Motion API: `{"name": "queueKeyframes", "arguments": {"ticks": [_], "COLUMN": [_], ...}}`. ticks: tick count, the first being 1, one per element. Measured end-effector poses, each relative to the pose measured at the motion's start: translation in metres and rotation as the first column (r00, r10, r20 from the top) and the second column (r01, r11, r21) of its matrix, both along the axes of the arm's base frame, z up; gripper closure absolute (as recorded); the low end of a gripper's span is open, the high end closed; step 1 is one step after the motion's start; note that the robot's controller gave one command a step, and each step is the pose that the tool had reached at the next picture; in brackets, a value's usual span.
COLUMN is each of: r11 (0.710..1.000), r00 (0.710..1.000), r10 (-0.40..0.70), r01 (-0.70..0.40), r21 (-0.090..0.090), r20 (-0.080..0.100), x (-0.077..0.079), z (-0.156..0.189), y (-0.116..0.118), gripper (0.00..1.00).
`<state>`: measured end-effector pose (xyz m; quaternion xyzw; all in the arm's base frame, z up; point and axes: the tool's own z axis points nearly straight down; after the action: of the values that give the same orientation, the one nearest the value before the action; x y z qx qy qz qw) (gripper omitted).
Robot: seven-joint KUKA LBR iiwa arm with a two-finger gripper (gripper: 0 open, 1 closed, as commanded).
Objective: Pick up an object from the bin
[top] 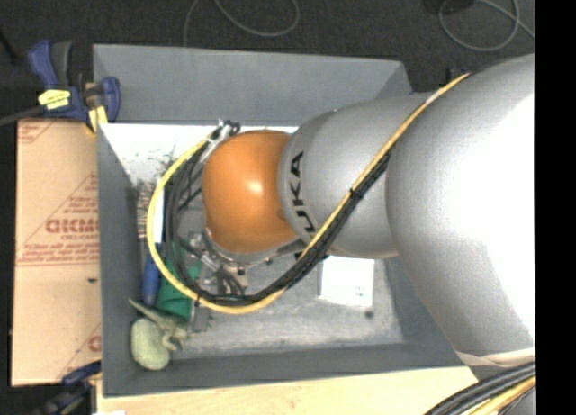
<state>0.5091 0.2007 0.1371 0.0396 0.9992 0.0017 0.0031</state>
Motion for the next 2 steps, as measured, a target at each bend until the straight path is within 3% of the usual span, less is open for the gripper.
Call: {"name": "queueKeyframes", "arguments": {"ticks": [1, 2], "r11": [0.992, 0.851], "r00": [0.992, 0.851], "r10": [0.124, 0.525], "r01": [-0.124, -0.525], "r21": [-0.004, -0.004], "r20": [-0.005, -0.002], "x": [0.005, 0.017], "z": [-0.012, 0.004], "y": [0.017, 0.026], "gripper": [0.00, 0.00]}}
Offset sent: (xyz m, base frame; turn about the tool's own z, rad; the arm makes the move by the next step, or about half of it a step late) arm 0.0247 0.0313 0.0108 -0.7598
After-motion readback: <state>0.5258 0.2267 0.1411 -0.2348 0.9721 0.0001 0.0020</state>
